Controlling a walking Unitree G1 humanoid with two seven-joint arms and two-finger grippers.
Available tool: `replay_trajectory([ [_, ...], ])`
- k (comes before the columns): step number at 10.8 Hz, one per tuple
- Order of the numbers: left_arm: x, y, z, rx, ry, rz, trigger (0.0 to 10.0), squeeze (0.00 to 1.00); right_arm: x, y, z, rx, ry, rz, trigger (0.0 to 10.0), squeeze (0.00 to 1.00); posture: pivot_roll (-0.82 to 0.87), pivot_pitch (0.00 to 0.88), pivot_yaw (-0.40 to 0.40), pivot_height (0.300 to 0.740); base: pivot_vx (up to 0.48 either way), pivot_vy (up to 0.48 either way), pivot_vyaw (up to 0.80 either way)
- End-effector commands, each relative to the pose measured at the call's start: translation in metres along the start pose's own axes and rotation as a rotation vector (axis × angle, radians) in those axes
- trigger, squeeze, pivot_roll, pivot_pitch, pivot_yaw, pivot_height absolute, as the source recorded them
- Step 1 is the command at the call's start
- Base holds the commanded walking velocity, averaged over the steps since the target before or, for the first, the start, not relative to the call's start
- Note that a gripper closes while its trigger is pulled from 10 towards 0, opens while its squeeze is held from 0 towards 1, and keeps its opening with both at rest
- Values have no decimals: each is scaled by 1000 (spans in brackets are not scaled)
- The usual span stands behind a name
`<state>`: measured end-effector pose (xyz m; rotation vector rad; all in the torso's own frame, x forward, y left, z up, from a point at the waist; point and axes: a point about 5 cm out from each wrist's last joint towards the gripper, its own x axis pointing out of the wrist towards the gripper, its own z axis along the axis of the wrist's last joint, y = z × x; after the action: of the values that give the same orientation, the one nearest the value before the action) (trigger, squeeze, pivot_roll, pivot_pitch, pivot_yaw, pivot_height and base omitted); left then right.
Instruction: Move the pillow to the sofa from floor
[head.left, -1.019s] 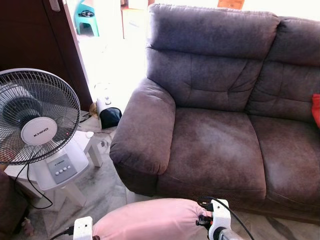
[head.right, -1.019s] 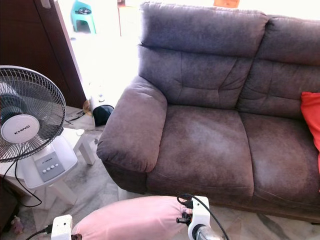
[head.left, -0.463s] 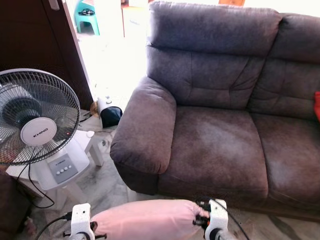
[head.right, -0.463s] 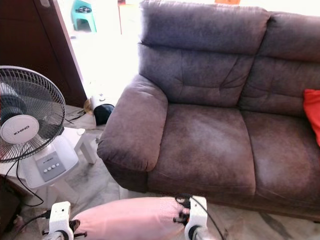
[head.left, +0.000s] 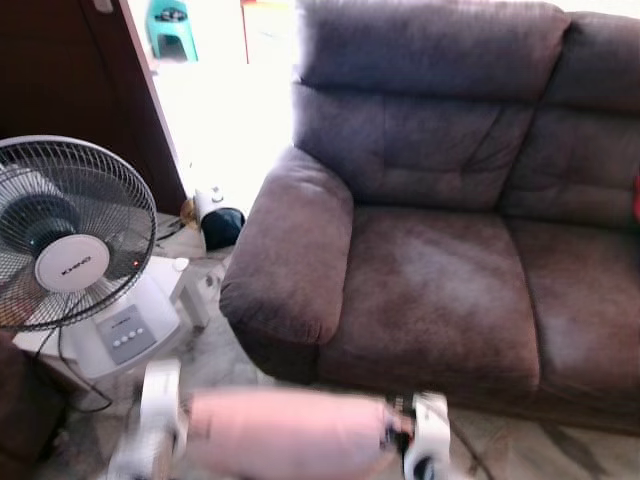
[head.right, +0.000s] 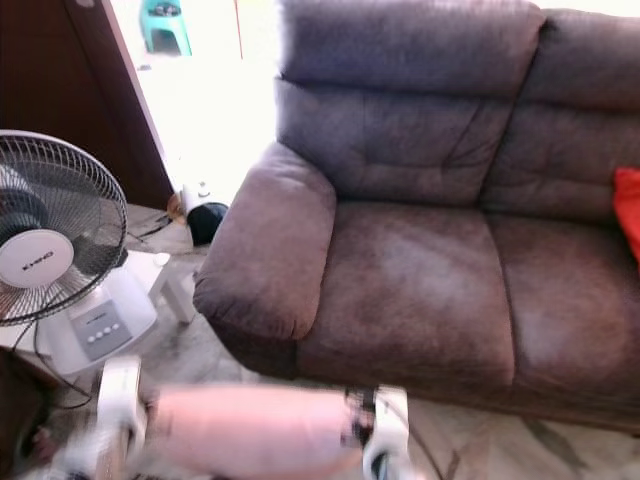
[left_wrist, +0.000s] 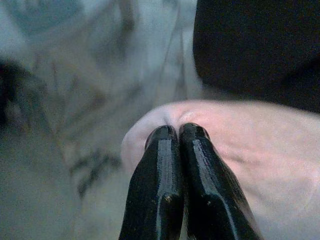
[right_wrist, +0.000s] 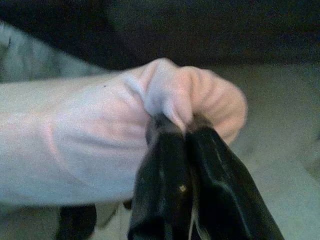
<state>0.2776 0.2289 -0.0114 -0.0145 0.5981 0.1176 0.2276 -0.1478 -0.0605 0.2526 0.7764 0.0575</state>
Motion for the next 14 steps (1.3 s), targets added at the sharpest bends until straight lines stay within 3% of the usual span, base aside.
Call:
replay_trajectory([
  [1, 4, 15, 61, 48, -246, 47, 10000, 0, -2, -23, 28, 15, -108, -72, 10000, 0, 167, 129, 8, 740, 0, 0, 0],
  [2, 5, 1, 86, 73, -346, 12, 10000, 0, -5, -33, 32, 13, -136, -84, 10000, 0, 172, 129, 6, 740, 0, 0, 0],
  [3, 5, -9, 92, 99, -384, -25, 10000, 0, -5, -35, 38, -4, -171, -100, 10000, 0, 174, 127, 4, 740, 0, 0, 0],
  [4, 3, -18, 101, 108, -441, -69, 10000, 0, -5, -36, 61, -39, -258, -123, 10000, 0, 171, 127, 5, 740, 0, 0, 0],
  [7, -17, -33, 133, 73, -698, -134, 10000, 0, -14, -24, 144, -103, -594, -86, 10000, 0, 164, 132, 3, 740, 0, 0, 0],
  [8, -25, -34, 141, 53, -764, -119, 10000, 0, -20, -16, 163, -143, -682, -61, 10000, 0, 161, 134, 1, 740, 0, 0, 0],
  [9, -41, -46, 148, 87, -841, -142, 10000, 0, -30, -1, 185, -202, -794, -24, 10000, 0, 158, 137, -4, 740, 0, 0, 0],
  [11, -55, -54, 145, 127, -877, -147, 10000, 0, -36, 12, 194, -211, -852, 10, 10000, 0, 158, 138, -9, 740, 0, 0, 0],
  [12, -62, -47, 143, 87, -873, -105, 10000, 0, -38, 19, 196, -228, -865, 1, 10000, 0, 168, 143, -20, 740, 0, 0, 0],
  [14, -72, -51, 143, 69, -878, -134, 10000, 0, -44, 29, 202, -213, -893, 18, 10000, 0, 167, 144, -23, 740, 0, 0, 0],
])
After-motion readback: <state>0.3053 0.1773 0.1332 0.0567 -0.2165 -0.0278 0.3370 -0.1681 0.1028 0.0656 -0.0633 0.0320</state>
